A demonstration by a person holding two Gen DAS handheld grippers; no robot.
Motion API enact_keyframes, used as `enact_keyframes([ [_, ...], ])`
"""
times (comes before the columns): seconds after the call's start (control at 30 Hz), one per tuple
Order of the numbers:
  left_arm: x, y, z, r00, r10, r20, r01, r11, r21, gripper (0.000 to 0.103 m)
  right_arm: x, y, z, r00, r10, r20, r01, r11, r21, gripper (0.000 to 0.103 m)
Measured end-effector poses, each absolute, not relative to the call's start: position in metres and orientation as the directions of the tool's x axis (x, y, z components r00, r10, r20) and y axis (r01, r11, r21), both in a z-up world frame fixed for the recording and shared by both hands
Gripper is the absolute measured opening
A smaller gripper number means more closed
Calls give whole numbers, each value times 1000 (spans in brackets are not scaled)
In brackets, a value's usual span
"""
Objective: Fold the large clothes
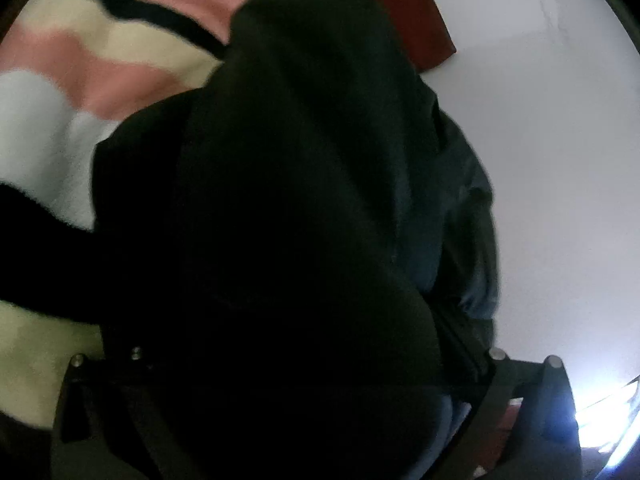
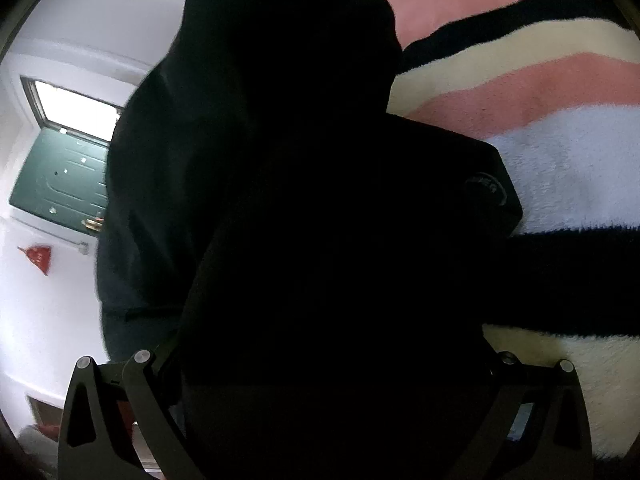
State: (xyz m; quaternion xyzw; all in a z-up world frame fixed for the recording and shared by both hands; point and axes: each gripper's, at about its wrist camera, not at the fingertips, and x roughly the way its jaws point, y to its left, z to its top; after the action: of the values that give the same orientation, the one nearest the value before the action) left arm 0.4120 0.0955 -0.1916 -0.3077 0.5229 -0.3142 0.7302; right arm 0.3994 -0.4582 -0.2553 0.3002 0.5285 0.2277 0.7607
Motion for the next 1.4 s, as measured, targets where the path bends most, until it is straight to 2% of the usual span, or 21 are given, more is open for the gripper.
enact_keyframes([
  [0.1,408,90,-185,287,-755,-590,131,641,-756,99,397,-452,-255,345,649,-678,-30,729,684,103],
  [0.17,401,87,-172,318,-745,-586,147,650,-746,76,398,-449,-252,348,638,-687,-5,734,679,103],
  [0.2,397,86,-163,338,-740,-581,157,653,-741,49,398,-444,-247,354,620,-700,-4,750,662,102],
  [0.23,395,84,-155,353,-733,-581,170,661,-731,30,399,-439,-239,368,611,-701,-18,758,652,92],
  [0.27,393,82,-145,365,-724,-586,189,674,-714,24,399,-433,-229,388,610,-691,-41,760,649,72],
  [0.33,389,69,-124,384,-696,-607,249,711,-658,15,398,-427,-212,418,595,-687,-74,776,626,50],
  [0.37,388,63,-115,392,-682,-618,275,727,-629,14,398,-422,-203,428,575,-698,-93,796,598,41],
  [0.47,384,52,-87,418,-670,-614,342,742,-577,12,393,-405,-177,461,517,-721,-144,845,514,30],
  [0.53,382,48,-70,439,-667,-602,374,745,-552,11,388,-394,-156,498,499,-709,-180,859,478,26],
  [0.67,386,53,-56,477,-679,-558,410,733,-542,11,374,-380,-109,568,497,-655,-250,863,438,21],
  [0.87,376,62,-48,530,-713,-458,459,696,-552,11,333,-380,-51,622,551,-556,-342,831,439,20],
  [1.0,360,76,-58,526,-718,-456,448,689,-570,11,314,-382,-72,595,577,-560,-322,809,491,20],
  [1.1,367,81,-95,496,-687,-531,400,723,-563,11,333,-394,-119,549,550,-630,-240,825,511,20],
  [1.2,373,93,-128,484,-642,-594,337,764,-551,15,342,-404,-164,512,516,-686,-135,838,529,26],
  [1.3,378,109,-136,473,-663,-581,305,742,-598,24,343,-413,-172,525,494,-693,-78,839,538,43],
  [1.33,380,113,-136,469,-661,-586,296,743,-600,32,343,-413,-170,525,474,-707,-69,852,519,52],
  [1.37,381,119,-136,469,-655,-592,287,747,-599,36,342,-412,-167,526,448,-723,-64,868,492,67],
  [1.4,380,125,-136,469,-654,-594,280,748,-602,44,339,-412,-163,537,414,-735,-54,887,459,77],
])
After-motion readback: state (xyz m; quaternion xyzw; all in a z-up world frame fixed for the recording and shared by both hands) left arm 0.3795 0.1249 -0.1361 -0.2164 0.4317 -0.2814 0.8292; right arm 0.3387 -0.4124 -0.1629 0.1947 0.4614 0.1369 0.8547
